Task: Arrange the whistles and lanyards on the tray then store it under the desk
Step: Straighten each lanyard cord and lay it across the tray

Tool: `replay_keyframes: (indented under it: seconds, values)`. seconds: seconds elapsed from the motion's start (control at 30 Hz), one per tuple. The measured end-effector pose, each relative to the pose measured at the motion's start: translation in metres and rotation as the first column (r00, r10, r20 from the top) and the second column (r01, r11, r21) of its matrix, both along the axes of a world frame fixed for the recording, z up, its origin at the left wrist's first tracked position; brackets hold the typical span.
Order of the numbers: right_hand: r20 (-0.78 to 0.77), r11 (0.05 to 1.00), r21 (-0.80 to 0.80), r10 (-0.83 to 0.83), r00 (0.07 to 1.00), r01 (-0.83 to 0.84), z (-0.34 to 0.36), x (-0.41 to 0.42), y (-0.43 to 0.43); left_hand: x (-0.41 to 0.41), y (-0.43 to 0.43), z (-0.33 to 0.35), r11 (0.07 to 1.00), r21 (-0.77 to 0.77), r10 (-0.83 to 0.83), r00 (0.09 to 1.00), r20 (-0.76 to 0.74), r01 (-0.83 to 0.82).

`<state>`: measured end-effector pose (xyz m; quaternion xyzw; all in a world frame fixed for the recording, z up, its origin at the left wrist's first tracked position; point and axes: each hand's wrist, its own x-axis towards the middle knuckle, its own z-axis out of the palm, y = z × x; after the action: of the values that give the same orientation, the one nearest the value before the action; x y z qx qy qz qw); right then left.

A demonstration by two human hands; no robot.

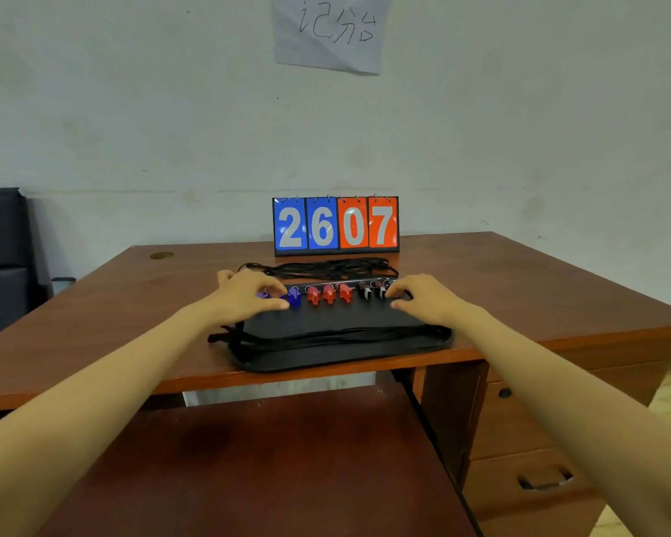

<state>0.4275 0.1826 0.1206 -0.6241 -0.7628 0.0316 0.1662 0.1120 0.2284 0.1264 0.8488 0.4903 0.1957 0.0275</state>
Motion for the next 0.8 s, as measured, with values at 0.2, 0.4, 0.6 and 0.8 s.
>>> replay_keyframes:
  seconds: [0.2,0.4,0.6,0.8]
  values:
    - [-0.1,0.999,0.018,-0.033,0.994,0.035,0.019,-0.011,0.06,0.034,0.06,0.016,1.0,-0.027,0.009,0.998,-0.064,-0.011]
    - [-0.116,0.996,-0.085,-0.015,0.993,0.005,0.023,-0.026,0.137,0.074,0.132,0.005,0.995,-0.102,-0.029,0.986,-0.166,0.012]
    - [0.005,0.966,-0.256,0.024,1.0,-0.022,0.002,-0.047,0.196,0.099,0.182,-0.017,0.995,-0.099,0.0,0.973,-0.231,-0.023]
    - [0.033,0.991,-0.132,-0.027,0.999,0.031,-0.007,-0.048,0.219,0.099,0.2,-0.024,0.992,-0.086,0.061,0.953,-0.296,-0.091]
